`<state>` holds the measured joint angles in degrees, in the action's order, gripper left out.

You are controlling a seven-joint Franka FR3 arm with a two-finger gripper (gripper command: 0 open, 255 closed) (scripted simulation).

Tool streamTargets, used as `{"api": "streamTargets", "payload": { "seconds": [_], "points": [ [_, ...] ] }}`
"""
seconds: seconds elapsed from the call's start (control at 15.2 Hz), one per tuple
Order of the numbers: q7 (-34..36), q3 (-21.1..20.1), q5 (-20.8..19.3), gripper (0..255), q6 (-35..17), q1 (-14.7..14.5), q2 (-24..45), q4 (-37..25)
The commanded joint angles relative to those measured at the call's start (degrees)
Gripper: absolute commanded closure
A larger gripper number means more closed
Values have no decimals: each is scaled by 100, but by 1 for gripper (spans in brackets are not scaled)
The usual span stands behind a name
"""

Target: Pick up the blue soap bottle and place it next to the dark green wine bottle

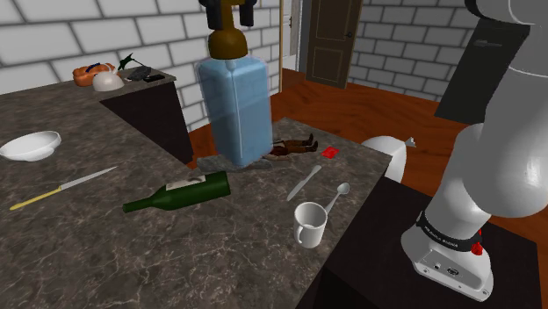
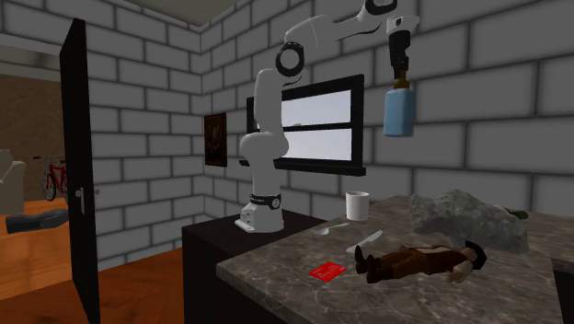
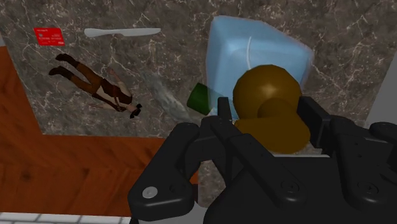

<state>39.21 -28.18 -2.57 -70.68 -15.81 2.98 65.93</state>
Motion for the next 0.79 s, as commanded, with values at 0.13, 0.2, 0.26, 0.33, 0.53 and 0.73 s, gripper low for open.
{"api": "streamTargets", "payload": {
  "seconds": [0.13, 0.2, 0.26, 0.33, 0.53, 0.73],
  "points": [
    [724, -372, -717, 255, 438, -739, 1148, -1426],
    [873, -417, -983, 255, 651, -1055, 1540, -1988],
    [985, -411, -1341, 255, 990, -1516, 2062, -2823],
    [987, -370, -1382, 255, 1050, -1609, 2143, -2969],
    [981, -452, -947, 255, 342, -1047, 1510, -1639],
    [930, -445, -699, 255, -125, -777, 1144, -840]
  ]
}}
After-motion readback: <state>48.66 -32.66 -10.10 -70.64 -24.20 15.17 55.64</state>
